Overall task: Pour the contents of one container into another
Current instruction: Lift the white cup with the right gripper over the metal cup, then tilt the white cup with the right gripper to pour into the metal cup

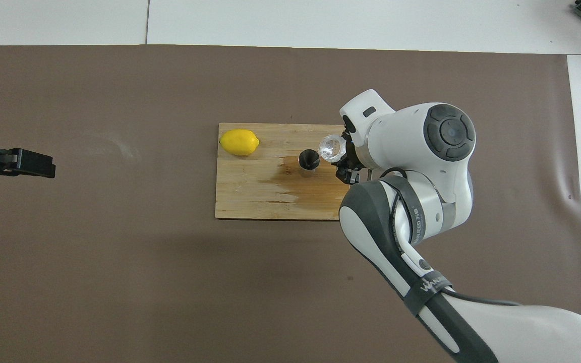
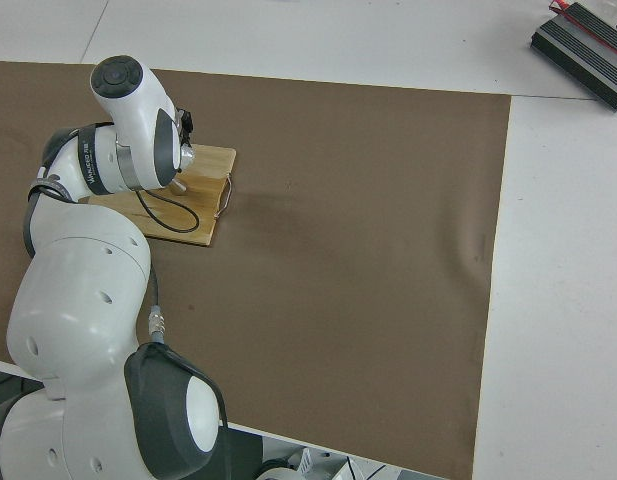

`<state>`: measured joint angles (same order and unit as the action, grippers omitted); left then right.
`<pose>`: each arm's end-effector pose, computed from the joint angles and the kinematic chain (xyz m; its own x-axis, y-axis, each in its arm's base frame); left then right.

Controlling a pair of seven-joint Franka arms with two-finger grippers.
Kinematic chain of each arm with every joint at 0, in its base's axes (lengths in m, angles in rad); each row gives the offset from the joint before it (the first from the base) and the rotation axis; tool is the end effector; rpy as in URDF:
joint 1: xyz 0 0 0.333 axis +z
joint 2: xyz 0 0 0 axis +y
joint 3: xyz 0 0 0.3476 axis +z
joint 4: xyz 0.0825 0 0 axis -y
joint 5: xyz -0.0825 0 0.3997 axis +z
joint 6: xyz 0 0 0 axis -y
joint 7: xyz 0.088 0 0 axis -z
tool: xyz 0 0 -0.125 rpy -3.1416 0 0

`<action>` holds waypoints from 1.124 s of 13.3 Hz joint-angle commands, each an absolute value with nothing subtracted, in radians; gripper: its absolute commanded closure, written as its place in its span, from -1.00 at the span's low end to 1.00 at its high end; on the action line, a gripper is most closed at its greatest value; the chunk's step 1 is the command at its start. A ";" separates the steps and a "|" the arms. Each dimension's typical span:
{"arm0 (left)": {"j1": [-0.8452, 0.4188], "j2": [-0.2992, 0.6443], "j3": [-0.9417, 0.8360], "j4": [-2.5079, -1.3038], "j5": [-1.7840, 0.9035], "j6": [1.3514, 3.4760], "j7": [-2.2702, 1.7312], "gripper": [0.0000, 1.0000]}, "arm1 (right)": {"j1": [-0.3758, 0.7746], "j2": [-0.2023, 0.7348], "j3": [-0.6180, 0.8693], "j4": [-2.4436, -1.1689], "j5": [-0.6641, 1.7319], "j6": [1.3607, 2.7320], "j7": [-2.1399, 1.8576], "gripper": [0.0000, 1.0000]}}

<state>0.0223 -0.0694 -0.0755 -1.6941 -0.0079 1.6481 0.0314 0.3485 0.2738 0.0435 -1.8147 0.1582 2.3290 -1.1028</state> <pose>0.5518 -0.0317 0.6233 0.9962 -0.0838 0.0233 -0.0839 -0.9965 0.0019 0.6246 0.2611 0.4193 0.1519 0.9598 0.2362 0.9724 -0.1879 0.1380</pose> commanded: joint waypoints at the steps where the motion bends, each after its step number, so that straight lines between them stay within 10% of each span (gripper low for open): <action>1: 0.031 -0.080 -0.078 -1.697 0.009 1.626 0.035 -1.00 | 0.370 0.258 0.045 -1.836 0.080 2.350 -1.056 0.14; 15: 0.031 -0.081 -0.077 -1.697 0.008 1.626 0.034 -1.00 | 0.428 0.245 0.046 -1.838 -0.172 2.353 -0.870 0.13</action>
<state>0.0224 -0.0694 -0.0734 -1.6942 -0.0079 1.6406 0.0313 0.4223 0.2699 0.0440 -1.8152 -0.1376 2.3369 -0.9010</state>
